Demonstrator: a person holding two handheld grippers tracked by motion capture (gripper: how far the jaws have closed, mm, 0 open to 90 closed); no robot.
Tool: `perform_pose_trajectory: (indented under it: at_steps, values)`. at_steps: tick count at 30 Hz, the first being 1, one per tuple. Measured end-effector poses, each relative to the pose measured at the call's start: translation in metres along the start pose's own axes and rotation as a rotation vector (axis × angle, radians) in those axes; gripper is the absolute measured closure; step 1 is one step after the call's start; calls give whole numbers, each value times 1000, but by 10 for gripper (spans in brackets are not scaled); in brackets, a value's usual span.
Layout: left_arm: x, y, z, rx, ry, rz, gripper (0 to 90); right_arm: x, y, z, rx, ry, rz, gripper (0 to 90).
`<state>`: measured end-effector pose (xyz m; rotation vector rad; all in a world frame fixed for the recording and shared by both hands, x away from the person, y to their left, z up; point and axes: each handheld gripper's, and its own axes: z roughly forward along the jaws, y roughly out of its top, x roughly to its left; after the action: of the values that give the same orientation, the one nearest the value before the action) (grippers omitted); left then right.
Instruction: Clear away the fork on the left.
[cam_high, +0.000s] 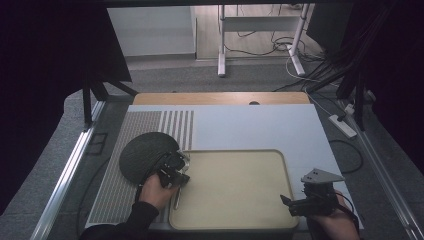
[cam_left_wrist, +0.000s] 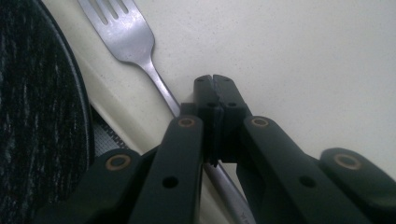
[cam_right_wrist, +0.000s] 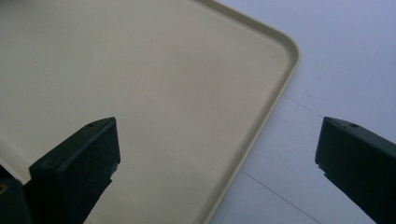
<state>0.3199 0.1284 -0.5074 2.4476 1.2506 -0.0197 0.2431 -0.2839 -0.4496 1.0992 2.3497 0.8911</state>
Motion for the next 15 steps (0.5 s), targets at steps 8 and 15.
perform_pose_trajectory:
  at_steps: [8,15]
  values:
    - [-1,0,-7,-50,4,25,744,-1,0,0,-3,4,1,5]
    - [6,-3,-15,-98,-3,22,616,-1,0,0,-3,6,2,4]
